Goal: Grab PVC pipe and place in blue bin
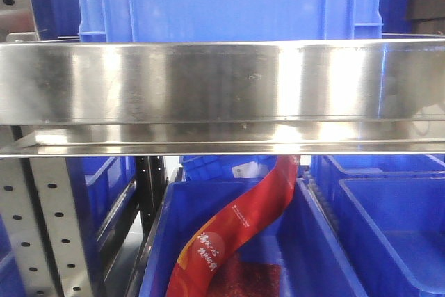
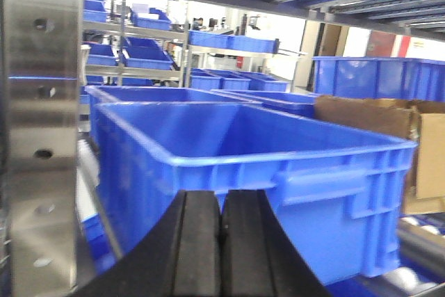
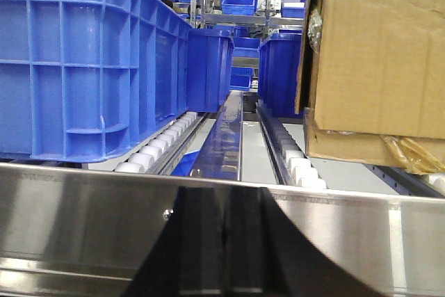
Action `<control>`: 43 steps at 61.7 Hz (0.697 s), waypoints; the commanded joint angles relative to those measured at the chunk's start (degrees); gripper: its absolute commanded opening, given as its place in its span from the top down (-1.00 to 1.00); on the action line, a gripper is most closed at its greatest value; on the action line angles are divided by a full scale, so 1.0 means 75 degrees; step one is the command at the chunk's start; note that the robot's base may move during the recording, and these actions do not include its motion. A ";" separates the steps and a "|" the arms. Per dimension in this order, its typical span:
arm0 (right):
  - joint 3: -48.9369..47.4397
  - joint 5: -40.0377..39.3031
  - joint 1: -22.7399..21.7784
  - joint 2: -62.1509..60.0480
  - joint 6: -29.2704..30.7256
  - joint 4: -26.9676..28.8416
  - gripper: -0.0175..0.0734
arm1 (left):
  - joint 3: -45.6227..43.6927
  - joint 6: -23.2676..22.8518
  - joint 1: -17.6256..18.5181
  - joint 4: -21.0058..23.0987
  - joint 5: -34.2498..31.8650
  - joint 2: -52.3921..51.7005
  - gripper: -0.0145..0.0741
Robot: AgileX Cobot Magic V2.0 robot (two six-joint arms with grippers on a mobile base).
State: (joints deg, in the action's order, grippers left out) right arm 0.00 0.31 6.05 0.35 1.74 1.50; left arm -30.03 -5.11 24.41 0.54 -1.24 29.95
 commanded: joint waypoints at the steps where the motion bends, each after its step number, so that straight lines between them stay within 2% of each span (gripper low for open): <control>1: 0.0000 -0.0103 -0.0043 -0.0047 0.0042 0.0026 0.99 | 0.0371 0.0068 -0.0291 -0.0003 0.0029 -0.0303 0.92; 12: 0.0000 -0.0103 -0.0043 -0.0047 0.0042 0.0026 0.99 | 0.1596 0.0068 -0.1319 -0.0509 0.0029 -0.1226 0.92; 25: 0.0000 -0.0103 -0.0043 -0.0047 0.0042 0.0026 0.99 | 0.2922 0.0068 -0.2539 -0.0586 0.0029 -0.2380 0.92; 36: 0.0000 -0.0103 -0.0043 -0.0047 0.0042 0.0026 0.99 | 0.3970 0.0068 -0.3294 -0.0586 0.0029 -0.3408 0.92; 40: 0.0000 -0.0103 -0.0043 -0.0047 0.0042 0.0026 0.99 | 0.4005 0.0068 -0.3453 -0.0530 0.0015 -0.3742 0.92; 43: 0.0000 -0.0103 -0.0043 -0.0047 0.0042 0.0026 0.99 | 0.4005 0.0068 -0.3542 -0.0513 0.0566 -0.3993 0.92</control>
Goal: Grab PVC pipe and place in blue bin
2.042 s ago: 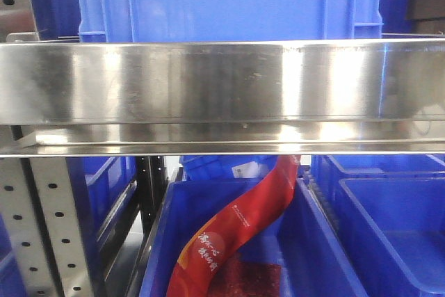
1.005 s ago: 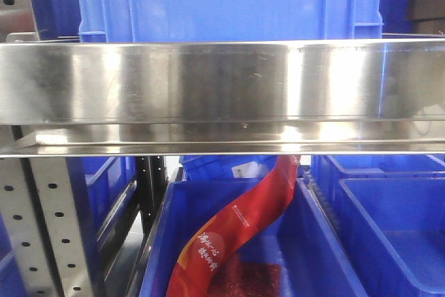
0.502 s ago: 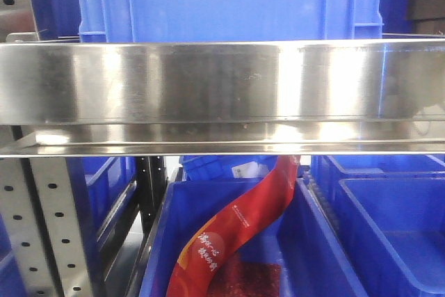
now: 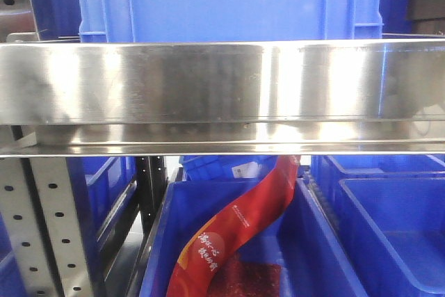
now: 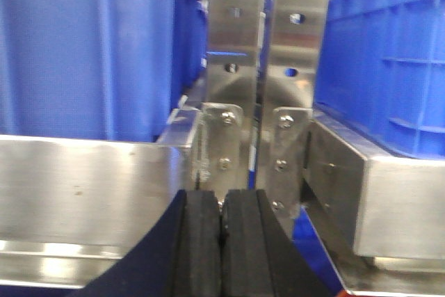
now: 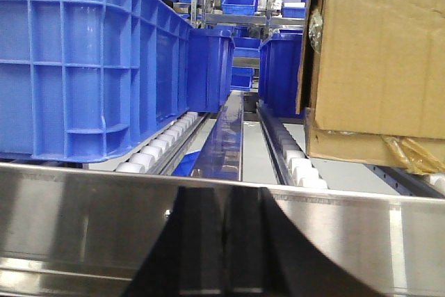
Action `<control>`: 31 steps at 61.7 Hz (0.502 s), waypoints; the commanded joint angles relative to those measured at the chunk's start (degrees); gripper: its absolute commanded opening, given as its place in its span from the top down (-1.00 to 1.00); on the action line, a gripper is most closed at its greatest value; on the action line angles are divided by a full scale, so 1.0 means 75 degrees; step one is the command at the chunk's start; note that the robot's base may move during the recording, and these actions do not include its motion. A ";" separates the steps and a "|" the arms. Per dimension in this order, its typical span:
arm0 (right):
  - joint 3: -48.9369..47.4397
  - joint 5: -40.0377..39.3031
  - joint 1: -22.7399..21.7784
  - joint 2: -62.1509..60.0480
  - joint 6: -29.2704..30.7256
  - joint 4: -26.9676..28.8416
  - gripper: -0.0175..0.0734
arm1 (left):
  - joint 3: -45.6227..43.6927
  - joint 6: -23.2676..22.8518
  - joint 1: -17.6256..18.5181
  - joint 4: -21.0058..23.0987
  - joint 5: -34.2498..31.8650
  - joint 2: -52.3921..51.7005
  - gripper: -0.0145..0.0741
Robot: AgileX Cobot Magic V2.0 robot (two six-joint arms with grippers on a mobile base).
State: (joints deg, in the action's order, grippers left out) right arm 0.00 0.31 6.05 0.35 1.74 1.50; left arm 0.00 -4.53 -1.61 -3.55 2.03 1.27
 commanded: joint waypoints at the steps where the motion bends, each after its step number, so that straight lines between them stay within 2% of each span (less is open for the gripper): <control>1: 0.0000 -0.0103 -0.0043 -0.0047 0.0042 0.0026 0.99 | 0.0000 -0.0009 -0.0072 0.0032 0.0113 -0.0169 0.92; 31: 0.0000 -0.0103 -0.0043 -0.0047 0.0042 0.0026 0.99 | 0.0000 -0.0009 -0.0072 0.0032 0.0005 -0.0169 0.92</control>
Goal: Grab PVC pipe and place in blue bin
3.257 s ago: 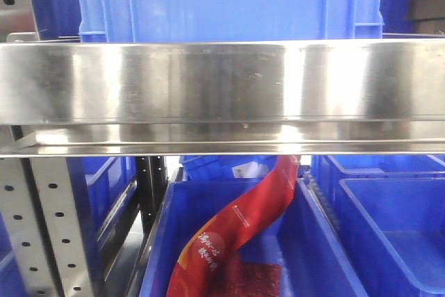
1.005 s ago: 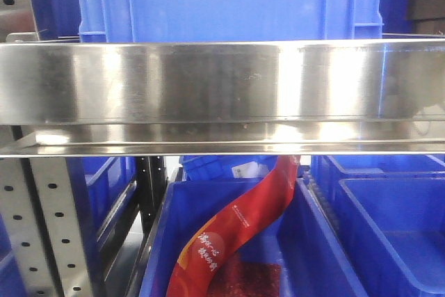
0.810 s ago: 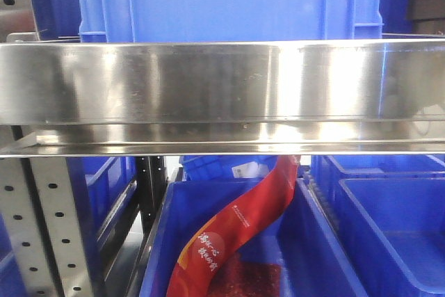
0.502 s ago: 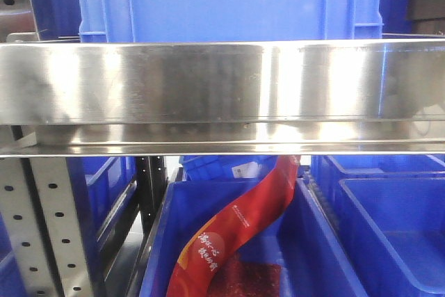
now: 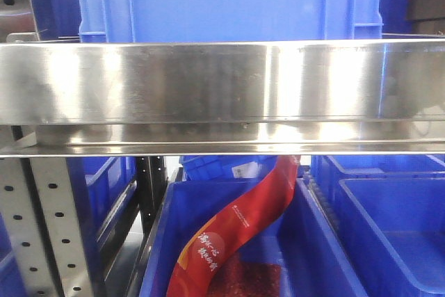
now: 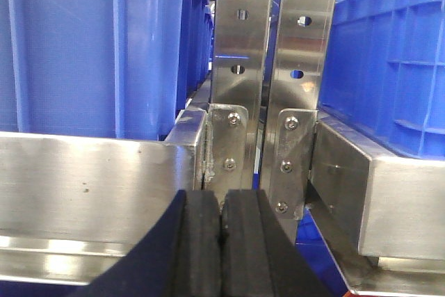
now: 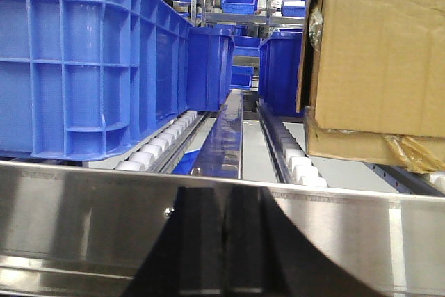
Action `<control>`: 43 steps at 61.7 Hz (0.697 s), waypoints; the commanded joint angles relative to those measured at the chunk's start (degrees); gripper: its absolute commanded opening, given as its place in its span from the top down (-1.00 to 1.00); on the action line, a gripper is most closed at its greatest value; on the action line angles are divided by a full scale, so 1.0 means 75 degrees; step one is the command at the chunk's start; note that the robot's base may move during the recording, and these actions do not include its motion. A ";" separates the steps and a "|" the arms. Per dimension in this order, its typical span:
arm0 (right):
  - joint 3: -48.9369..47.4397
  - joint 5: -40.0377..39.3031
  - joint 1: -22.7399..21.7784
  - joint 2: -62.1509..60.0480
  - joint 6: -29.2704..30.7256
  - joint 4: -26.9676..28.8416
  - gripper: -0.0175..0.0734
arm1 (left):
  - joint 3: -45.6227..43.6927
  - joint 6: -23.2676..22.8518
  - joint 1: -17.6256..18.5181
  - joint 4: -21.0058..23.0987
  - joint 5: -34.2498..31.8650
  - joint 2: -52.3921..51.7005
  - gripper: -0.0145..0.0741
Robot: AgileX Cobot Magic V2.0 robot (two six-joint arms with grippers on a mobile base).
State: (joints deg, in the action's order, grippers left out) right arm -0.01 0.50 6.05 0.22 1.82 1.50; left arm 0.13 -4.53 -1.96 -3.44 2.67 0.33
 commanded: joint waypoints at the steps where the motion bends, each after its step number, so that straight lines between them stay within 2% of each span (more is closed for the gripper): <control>1: 0.0002 -0.0129 -0.0043 -0.0029 0.0031 0.0026 0.99 | -0.0018 -0.0009 -0.0025 0.0017 -0.0080 -0.0044 0.92; 43: 0.0002 -0.0129 -0.0043 -0.0029 0.0031 0.0026 0.99 | -0.0018 -0.0009 -0.0025 0.0017 -0.0080 -0.0044 0.92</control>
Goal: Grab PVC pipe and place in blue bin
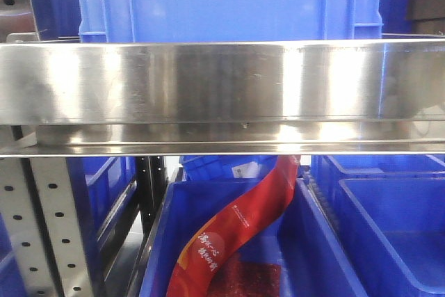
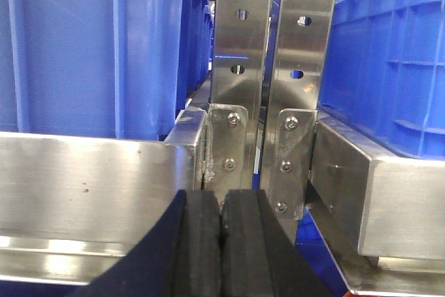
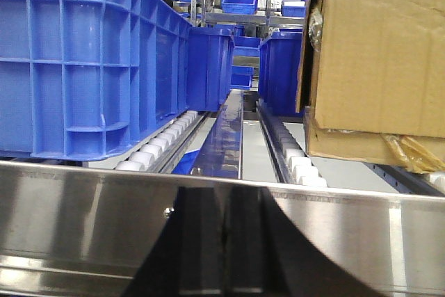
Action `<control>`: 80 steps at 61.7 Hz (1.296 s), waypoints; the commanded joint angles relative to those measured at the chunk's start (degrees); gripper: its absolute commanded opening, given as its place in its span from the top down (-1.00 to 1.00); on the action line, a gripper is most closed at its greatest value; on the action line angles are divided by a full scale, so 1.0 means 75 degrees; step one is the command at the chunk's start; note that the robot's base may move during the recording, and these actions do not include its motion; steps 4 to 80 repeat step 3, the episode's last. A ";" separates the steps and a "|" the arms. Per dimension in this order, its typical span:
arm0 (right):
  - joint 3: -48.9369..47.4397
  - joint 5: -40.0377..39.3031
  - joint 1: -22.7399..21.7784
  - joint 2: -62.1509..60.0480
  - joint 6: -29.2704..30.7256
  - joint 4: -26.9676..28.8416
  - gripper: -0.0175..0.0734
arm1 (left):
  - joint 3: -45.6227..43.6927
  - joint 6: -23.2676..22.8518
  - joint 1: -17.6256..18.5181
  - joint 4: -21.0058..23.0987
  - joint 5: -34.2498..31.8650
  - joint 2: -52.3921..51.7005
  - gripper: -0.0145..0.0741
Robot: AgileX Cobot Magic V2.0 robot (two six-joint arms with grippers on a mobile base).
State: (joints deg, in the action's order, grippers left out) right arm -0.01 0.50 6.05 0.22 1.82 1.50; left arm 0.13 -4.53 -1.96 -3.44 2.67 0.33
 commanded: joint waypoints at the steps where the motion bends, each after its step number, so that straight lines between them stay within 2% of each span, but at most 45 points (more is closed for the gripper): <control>1: 0.0002 -0.0129 -0.0043 -0.0029 0.0031 0.0026 0.99 | -0.0018 -0.0009 -0.0025 0.0017 -0.0080 -0.0044 0.92; 80: 0.0002 -0.0129 -0.0043 -0.0029 0.0031 0.0026 0.99 | -0.0018 -0.0009 -0.0025 0.0017 -0.0080 -0.0044 0.92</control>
